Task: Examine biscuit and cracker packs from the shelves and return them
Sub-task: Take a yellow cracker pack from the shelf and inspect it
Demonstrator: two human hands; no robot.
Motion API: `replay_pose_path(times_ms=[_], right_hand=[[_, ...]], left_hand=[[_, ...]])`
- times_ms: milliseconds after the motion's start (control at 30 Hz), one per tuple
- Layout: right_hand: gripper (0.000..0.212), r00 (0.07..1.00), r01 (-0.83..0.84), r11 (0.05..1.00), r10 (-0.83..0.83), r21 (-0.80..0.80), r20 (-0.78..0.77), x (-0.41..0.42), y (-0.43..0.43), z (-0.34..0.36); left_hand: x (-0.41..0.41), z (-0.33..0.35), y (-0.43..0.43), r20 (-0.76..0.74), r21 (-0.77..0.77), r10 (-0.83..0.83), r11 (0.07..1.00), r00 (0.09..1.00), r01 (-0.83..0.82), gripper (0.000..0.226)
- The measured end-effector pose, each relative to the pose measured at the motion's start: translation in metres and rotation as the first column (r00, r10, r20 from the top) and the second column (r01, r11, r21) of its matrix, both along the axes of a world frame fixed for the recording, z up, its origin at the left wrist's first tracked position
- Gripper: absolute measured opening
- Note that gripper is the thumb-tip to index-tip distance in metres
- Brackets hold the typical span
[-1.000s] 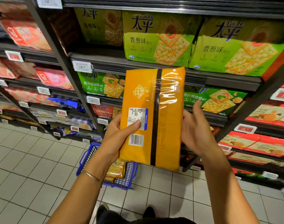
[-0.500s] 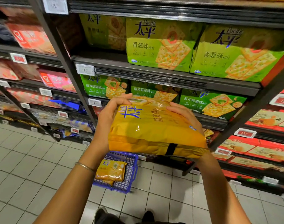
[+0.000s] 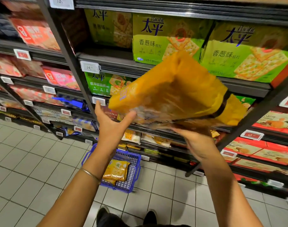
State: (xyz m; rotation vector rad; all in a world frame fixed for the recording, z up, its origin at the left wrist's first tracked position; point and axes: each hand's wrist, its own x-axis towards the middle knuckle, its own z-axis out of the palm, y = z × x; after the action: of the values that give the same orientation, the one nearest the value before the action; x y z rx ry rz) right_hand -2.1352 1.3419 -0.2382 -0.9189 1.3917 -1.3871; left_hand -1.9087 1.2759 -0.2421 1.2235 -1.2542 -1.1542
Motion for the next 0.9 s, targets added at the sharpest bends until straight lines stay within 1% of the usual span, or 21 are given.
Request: replay_pose_path(times_ms=[33,67,100,133,167,200,233,267,300,333,367,433,467,500,567,600,667,733,833,900], right_hand=[[0.047,0.992,-0.021,0.999,0.025,-0.034,0.120,0.007,0.000,-0.003],[0.035,0.981,-0.040,0.998,0.048,-0.046,0.187,0.013,0.000,-0.007],[0.030,0.968,-0.047,0.997,0.060,-0.057,0.244,0.018,0.000,-0.013],[0.033,0.957,-0.071,0.995,0.089,-0.076,0.275,0.023,0.003,-0.018],[0.041,0.954,-0.098,0.992,0.116,-0.081,0.276,0.027,0.004,-0.022],[0.050,0.964,-0.111,0.991,0.125,-0.071,0.235,0.029,0.006,-0.020],[0.057,0.969,-0.144,0.986,0.157,-0.082,0.190,0.029,0.009,-0.021],[0.062,0.966,-0.180,0.980,0.193,-0.087,0.175,0.030,0.012,-0.022],[0.067,0.952,-0.213,0.973,0.227,-0.088,0.204,0.029,0.015,-0.027],[0.068,0.935,-0.234,0.966,0.254,-0.106,0.247,0.027,0.019,-0.029],[0.061,0.916,-0.225,0.966,0.254,-0.125,0.312,0.022,0.023,-0.031],[0.044,0.896,-0.210,0.965,0.254,-0.158,0.363,0.010,0.032,-0.034],[0.037,0.895,-0.213,0.967,0.250,-0.138,0.369,0.002,0.037,-0.034],[0.035,0.893,-0.224,0.966,0.257,-0.131,0.369,-0.007,0.041,-0.033],[0.051,0.885,-0.250,0.959,0.281,-0.131,0.372,-0.020,0.047,-0.032],[0.056,0.880,-0.283,0.952,0.306,-0.118,0.364,-0.023,0.048,-0.033],[0.061,0.907,-0.263,0.962,0.273,-0.075,0.319,-0.025,0.050,-0.041],[0.069,0.918,-0.222,0.974,0.227,-0.053,0.325,-0.026,0.053,-0.051],[0.075,0.895,-0.146,0.989,0.144,-0.028,0.423,-0.024,0.058,-0.068],[0.081,0.850,-0.143,0.990,0.121,0.005,0.512,-0.023,0.062,-0.077]], left_hand=[[-0.002,-0.002,0.002,-0.131,0.113,-0.030,0.993,0.991,0.045,0.125],[-0.005,-0.004,0.004,-0.278,0.216,-0.064,0.968,0.958,0.128,0.113],[-0.005,-0.006,0.007,-0.368,0.275,-0.080,0.942,0.927,0.190,0.100],[-0.003,-0.007,0.009,-0.402,0.300,-0.084,0.929,0.912,0.217,0.086],[-0.002,-0.009,0.011,-0.390,0.286,-0.070,0.939,0.918,0.192,0.073],[0.000,-0.013,0.012,-0.379,0.266,-0.055,0.950,0.924,0.166,0.066],[0.003,-0.015,0.014,-0.381,0.245,-0.043,0.959,0.924,0.145,0.064],[0.006,-0.017,0.017,-0.387,0.250,-0.036,0.958,0.921,0.142,0.067],[0.008,-0.018,0.021,-0.384,0.271,-0.035,0.951,0.923,0.149,0.076],[0.011,-0.021,0.024,-0.381,0.291,-0.040,0.943,0.924,0.160,0.087],[0.014,-0.022,0.026,-0.382,0.313,-0.053,0.932,0.922,0.183,0.096],[0.020,-0.024,0.031,-0.373,0.350,-0.076,0.911,0.925,0.217,0.098],[0.023,-0.025,0.033,-0.347,0.375,-0.076,0.902,0.935,0.212,0.096],[0.025,-0.025,0.035,-0.320,0.406,-0.066,0.892,0.945,0.200,0.096],[0.029,-0.027,0.040,-0.284,0.436,-0.045,0.884,0.958,0.170,0.093],[0.030,-0.029,0.043,-0.266,0.429,-0.036,0.890,0.963,0.152,0.087],[0.031,-0.032,0.049,-0.232,0.405,-0.042,0.904,0.972,0.136,0.076],[0.033,-0.037,0.054,-0.204,0.383,-0.068,0.912,0.977,0.144,0.073],[0.043,-0.042,0.058,-0.190,0.365,-0.101,0.916,0.977,0.165,0.070],[0.052,-0.044,0.058,-0.190,0.352,-0.130,0.916,0.973,0.191,0.077]])
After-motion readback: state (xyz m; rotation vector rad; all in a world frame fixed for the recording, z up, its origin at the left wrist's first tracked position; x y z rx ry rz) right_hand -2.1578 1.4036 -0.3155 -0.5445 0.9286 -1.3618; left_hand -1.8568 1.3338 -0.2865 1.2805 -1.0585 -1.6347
